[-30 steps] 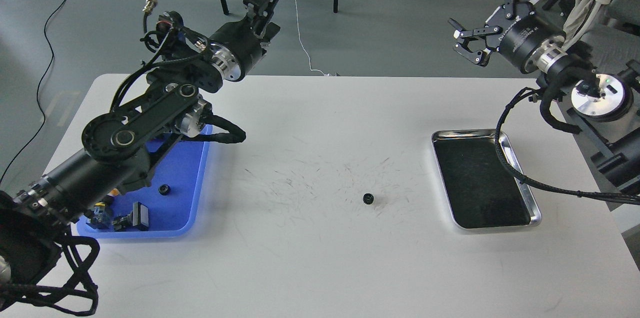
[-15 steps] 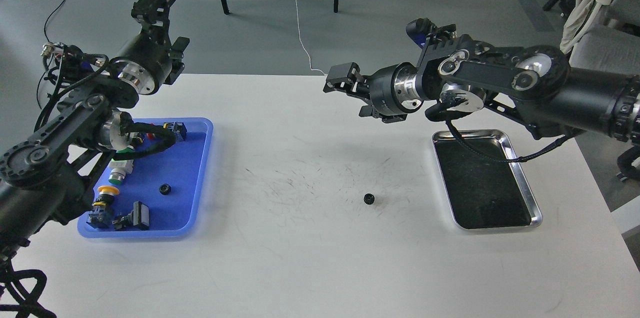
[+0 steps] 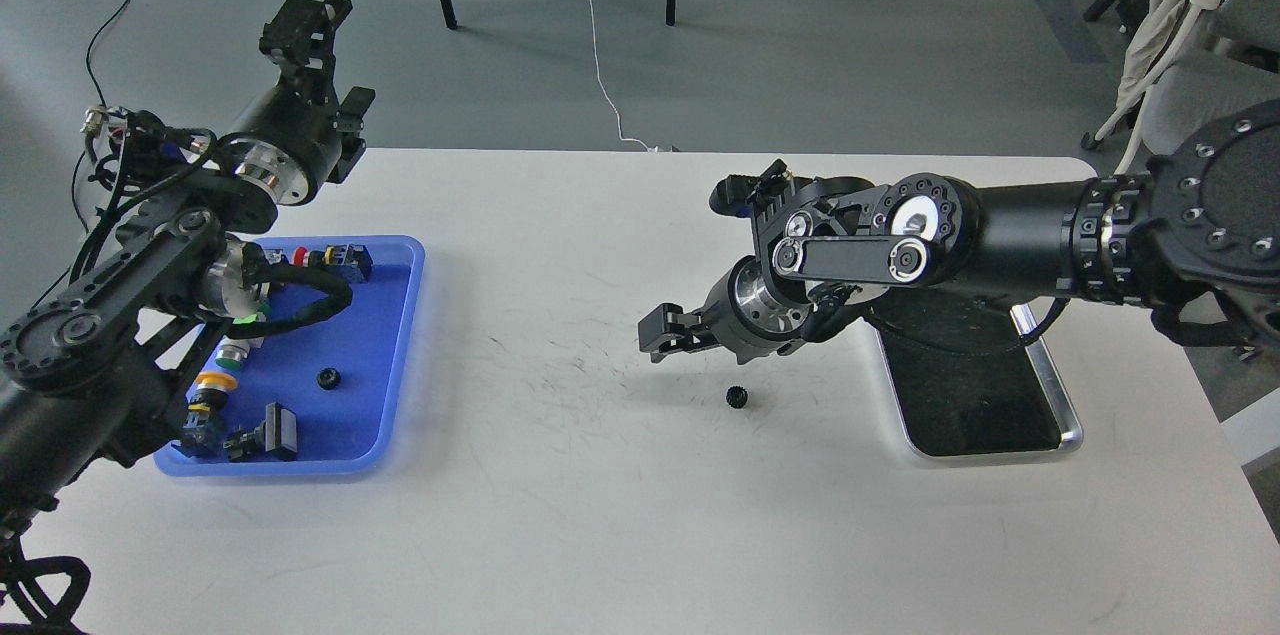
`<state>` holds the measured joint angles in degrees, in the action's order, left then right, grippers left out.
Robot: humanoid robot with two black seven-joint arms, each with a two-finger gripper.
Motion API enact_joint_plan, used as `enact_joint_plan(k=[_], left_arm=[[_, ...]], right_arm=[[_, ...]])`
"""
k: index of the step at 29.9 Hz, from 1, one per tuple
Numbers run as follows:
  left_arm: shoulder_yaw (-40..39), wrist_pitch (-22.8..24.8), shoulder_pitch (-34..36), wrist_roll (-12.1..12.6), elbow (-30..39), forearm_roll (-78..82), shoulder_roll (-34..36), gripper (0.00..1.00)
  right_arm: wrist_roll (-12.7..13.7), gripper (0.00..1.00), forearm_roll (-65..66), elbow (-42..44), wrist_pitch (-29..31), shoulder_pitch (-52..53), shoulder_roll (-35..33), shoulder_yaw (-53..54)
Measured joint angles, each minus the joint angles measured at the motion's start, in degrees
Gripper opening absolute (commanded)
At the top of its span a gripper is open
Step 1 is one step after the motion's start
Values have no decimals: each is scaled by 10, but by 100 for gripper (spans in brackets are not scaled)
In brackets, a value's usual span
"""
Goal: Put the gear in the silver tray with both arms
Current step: 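Lower the right gripper onto the black gear and grasp it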
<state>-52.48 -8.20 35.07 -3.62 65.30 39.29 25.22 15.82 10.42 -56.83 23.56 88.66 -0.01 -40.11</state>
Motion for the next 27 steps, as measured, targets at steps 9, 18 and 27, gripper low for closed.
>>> enact_joint_plan(k=[9,18,27], left_arm=[[0,-1,-3,-17,0,0,0,98],[0,-3,-3,-17,0,0,1,98],[-1,-8,-3,-17,0,0,0,98]], right_arm=[[-1,97,-8,4,5,-5,0,-35],[0,93,-14,2,28,-3,0,-54],[0,83,-23,9,31,-11,0,-65]])
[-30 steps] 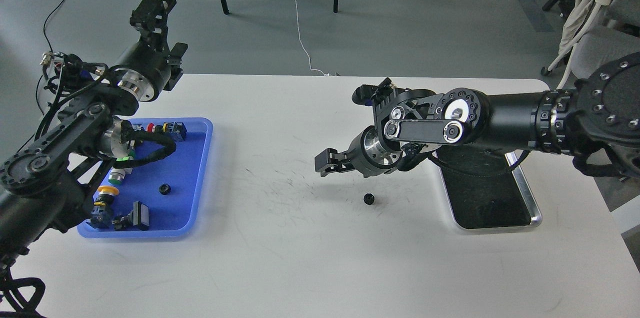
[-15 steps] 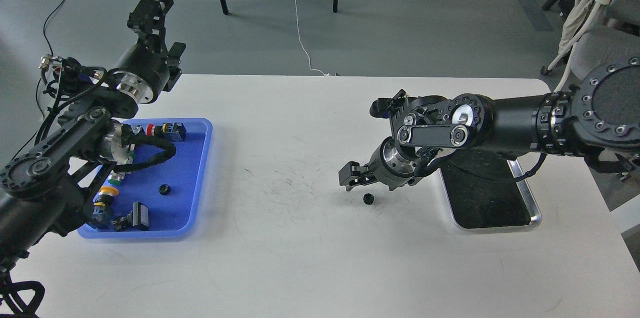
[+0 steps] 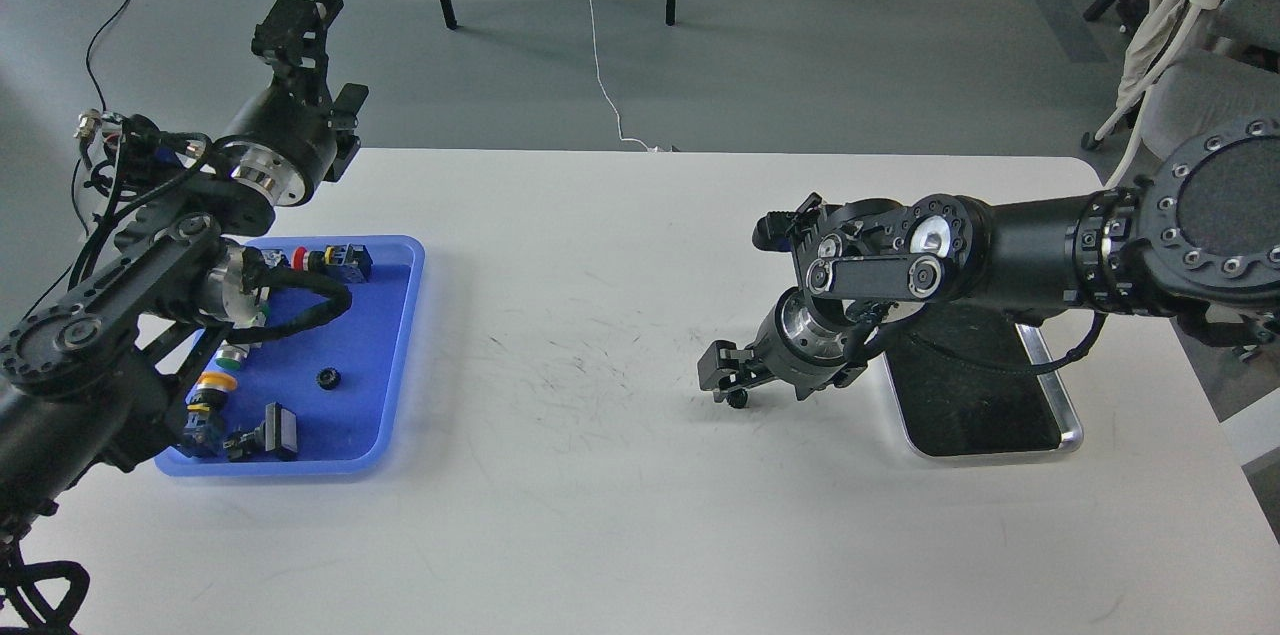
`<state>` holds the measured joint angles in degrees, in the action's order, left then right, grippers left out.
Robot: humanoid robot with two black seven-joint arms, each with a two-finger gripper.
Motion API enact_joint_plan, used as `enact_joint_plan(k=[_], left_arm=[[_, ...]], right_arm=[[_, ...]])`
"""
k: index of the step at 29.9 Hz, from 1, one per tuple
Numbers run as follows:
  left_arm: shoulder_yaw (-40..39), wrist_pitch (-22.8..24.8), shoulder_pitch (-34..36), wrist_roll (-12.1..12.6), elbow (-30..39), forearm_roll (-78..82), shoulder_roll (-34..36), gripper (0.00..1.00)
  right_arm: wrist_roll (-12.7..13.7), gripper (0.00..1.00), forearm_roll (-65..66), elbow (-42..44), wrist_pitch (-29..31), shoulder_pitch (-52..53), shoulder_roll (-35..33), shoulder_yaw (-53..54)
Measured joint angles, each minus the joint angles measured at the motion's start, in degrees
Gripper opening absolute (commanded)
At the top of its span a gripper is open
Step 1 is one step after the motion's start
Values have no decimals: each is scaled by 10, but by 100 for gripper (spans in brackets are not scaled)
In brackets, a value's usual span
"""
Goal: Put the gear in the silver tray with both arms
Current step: 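Lower the right gripper onto the black gear and grasp it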
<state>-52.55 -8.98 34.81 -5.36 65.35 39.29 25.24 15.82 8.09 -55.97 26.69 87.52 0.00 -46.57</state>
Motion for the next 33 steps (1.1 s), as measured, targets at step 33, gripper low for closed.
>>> enact_joint_plan(k=[33], left_arm=[[-1,-1,7,0,0,0,-4,98]], right_arm=[[1,73,-73,18,1,-15,0,33]])
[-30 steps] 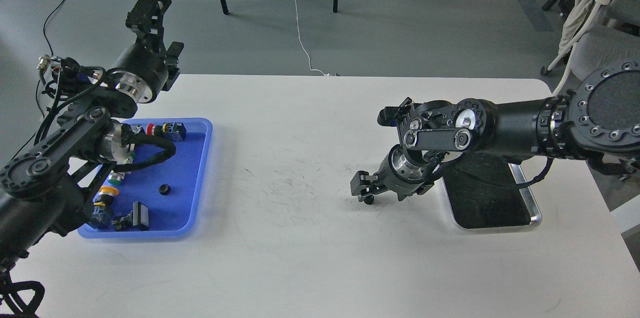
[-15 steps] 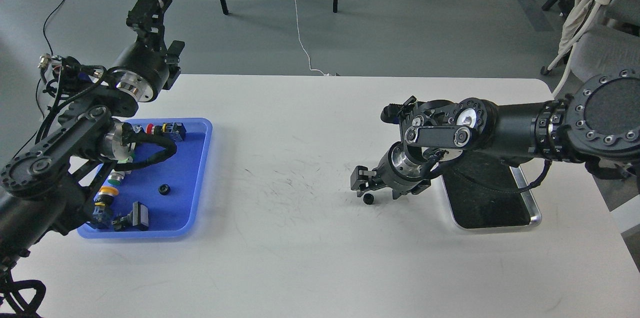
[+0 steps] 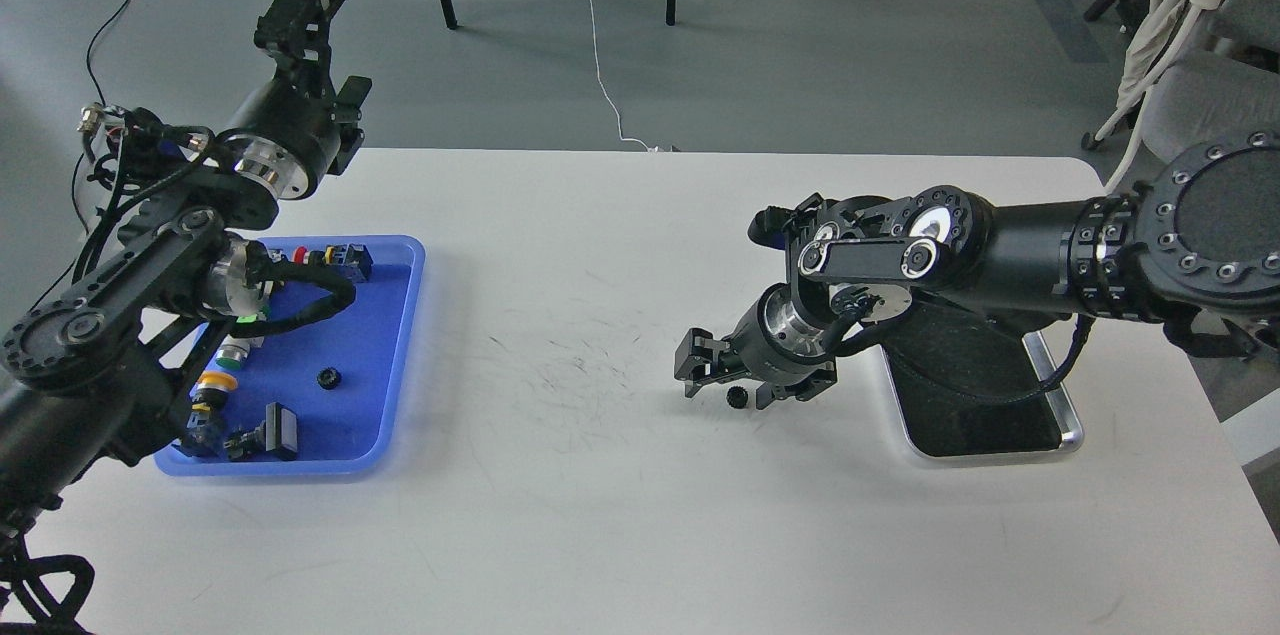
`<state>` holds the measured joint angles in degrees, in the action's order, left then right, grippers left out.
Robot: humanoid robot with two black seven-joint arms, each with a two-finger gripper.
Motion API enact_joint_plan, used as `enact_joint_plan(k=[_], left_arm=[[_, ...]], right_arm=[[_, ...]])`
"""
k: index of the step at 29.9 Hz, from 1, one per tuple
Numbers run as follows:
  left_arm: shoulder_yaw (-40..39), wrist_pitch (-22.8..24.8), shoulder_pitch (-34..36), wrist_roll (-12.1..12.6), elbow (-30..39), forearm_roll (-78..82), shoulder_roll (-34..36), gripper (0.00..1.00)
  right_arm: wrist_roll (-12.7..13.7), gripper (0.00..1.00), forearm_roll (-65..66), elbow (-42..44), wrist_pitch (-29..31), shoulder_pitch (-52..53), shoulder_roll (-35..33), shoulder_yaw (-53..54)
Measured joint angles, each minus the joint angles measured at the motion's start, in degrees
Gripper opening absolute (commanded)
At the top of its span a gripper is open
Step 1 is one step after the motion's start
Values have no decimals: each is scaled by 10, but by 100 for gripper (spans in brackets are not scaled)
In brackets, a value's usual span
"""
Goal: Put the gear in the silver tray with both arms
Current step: 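Lower the right gripper onto the black gear and grasp it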
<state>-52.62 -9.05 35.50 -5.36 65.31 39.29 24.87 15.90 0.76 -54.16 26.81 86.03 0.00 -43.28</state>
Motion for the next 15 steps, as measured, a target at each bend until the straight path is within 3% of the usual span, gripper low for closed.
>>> enact_joint_plan(k=[11,15], left_arm=[[0,-1,1,0,0,0,0,98],[0,-1,1,0,0,0,0,98]], right_arm=[[12,61,4,4,0,-5,0,-2],[21,48,4,7,0,-5,0,-5]])
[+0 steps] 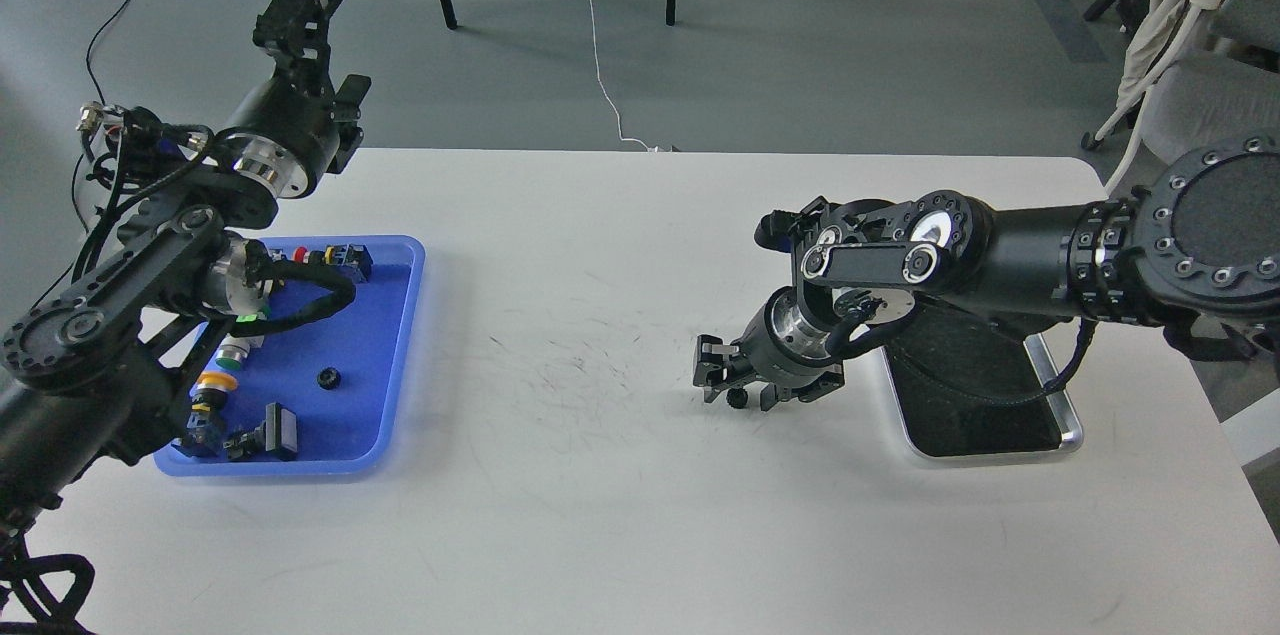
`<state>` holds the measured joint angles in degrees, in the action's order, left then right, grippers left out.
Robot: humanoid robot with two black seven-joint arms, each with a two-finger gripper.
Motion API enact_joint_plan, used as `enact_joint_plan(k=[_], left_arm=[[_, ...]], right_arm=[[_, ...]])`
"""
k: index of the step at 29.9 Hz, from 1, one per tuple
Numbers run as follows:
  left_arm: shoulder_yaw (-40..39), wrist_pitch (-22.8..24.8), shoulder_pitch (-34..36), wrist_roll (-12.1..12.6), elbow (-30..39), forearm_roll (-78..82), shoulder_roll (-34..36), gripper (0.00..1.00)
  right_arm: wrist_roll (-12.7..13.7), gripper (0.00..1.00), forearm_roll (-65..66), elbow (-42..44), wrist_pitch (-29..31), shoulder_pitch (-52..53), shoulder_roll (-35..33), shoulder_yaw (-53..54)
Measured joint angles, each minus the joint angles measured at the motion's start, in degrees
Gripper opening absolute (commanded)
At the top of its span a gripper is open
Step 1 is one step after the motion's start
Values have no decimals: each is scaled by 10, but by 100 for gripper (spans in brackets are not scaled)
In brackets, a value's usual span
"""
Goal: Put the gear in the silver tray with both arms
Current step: 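Lower the right gripper onto the black gear and grasp it, then lift the gear with the right gripper toward the silver tray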
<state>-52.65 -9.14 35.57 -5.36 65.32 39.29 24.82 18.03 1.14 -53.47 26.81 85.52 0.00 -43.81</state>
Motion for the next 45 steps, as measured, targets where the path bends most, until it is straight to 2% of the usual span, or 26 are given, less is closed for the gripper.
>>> enact_joint_plan(k=[7,8,10,11,23,33,39,45], left_arm=[[0,0,1,0,0,0,0,98],[0,0,1,0,0,0,0,98],[0,-1,1,0,0,0,0,98],[0,-1,1,0,0,0,0,98],[0,-1,2,0,0,0,1,98],[1,-9,3,0,-1,-4,0,98],[1,-20,4,2,-2,-6,1,98],[2,-32,5,4,-3,-6,7,98]], right_arm=[[4,30,20,1,-1,0,0,-2],[4,25,22,1,-2,0,0,-2],[4,5,24,1,-2,0,0,-3],[4,2,25,1,-3,0,0,-3],[0,1,19,22,-9,16,0,16],[-24,1,17,65,-12,82,0,190],[-50,1,16,60,-25,67,0,237],[-55,1,16,59,-37,26,0,288]])
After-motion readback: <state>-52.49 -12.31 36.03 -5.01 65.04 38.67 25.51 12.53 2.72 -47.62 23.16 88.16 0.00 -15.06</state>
